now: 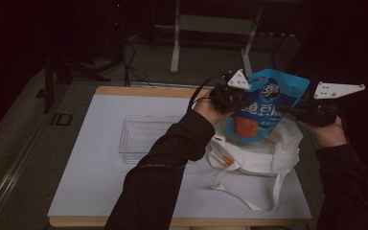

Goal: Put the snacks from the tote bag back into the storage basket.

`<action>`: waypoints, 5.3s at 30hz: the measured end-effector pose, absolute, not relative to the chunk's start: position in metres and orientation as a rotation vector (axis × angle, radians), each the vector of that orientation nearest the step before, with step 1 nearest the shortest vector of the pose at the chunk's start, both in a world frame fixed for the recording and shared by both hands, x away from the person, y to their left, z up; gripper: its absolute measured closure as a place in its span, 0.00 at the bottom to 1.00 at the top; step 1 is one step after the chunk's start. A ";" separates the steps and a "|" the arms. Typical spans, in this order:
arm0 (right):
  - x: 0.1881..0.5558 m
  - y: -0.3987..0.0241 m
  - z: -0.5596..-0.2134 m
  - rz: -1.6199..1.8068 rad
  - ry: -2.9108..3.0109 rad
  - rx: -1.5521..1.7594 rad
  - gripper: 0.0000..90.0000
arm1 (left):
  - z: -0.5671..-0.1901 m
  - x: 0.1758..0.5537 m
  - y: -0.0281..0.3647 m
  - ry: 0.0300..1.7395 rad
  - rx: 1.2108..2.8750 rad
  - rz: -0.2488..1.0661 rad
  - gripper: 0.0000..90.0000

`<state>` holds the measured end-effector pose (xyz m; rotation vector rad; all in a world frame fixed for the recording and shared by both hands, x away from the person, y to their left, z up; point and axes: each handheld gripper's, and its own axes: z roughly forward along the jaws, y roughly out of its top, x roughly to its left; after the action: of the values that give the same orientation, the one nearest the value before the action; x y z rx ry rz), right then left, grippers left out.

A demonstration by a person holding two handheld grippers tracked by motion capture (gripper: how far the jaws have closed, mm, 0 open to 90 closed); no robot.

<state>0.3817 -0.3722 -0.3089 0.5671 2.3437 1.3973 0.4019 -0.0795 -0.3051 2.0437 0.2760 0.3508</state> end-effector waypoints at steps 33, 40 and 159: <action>0.392 -0.270 -0.280 1.453 2.421 0.372 0.99 | -0.274 0.375 0.023 0.357 2.057 0.440 1.00; 0.395 -0.244 -0.282 1.447 2.446 0.334 0.99 | -0.277 0.372 0.050 0.393 2.063 0.447 1.00; 0.416 -0.114 -0.408 1.581 2.614 0.331 0.72 | -0.416 0.363 0.196 0.533 1.940 0.298 0.83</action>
<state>0.4160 -0.1136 -0.4084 0.3311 2.6139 1.5813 0.3626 0.1956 -0.4159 1.9396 0.5328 0.2980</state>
